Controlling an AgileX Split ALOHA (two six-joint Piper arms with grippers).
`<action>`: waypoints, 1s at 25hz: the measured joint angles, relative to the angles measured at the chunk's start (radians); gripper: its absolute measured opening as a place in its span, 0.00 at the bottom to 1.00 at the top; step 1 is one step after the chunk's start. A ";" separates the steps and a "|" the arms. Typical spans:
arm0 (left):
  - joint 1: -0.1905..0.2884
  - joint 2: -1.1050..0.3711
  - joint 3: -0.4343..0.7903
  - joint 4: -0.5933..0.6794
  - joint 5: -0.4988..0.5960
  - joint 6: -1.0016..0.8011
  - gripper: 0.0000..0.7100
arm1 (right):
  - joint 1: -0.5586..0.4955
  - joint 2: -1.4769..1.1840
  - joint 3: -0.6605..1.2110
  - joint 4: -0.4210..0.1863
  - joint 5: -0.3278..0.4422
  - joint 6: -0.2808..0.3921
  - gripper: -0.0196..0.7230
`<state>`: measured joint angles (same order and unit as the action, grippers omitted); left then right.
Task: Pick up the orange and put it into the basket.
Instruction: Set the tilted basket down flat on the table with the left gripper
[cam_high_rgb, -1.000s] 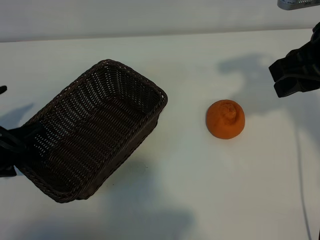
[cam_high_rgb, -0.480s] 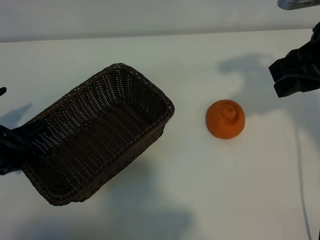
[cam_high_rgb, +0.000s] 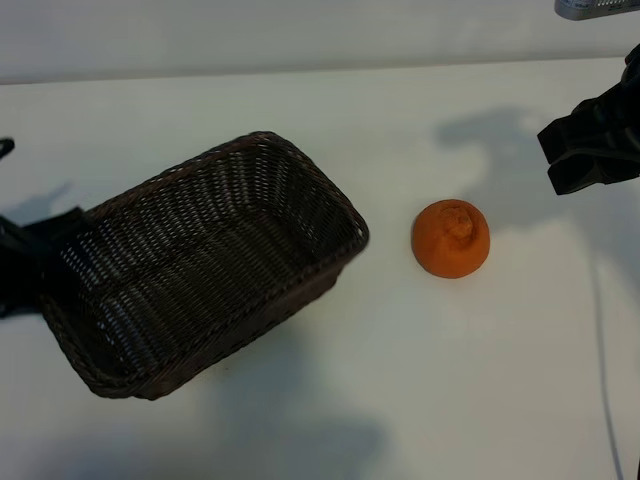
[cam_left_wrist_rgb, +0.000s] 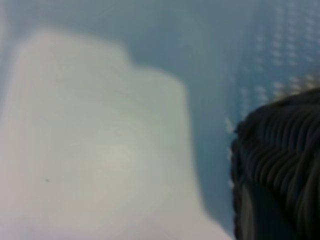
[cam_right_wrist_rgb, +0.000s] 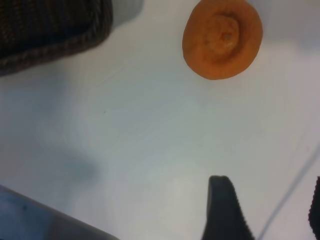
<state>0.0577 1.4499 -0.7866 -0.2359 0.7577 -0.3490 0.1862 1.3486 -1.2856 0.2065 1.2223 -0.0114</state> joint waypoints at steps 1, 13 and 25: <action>0.000 0.001 -0.023 -0.006 0.031 0.021 0.25 | 0.000 0.000 0.000 0.000 0.000 0.000 0.59; 0.000 0.006 -0.288 -0.032 0.224 0.166 0.25 | 0.000 0.000 0.000 0.000 0.001 0.000 0.59; 0.000 0.178 -0.533 -0.142 0.366 0.394 0.25 | 0.000 0.000 0.000 0.000 0.001 0.000 0.59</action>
<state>0.0577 1.6277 -1.3196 -0.3780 1.1235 0.0455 0.1862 1.3486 -1.2856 0.2065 1.2232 -0.0114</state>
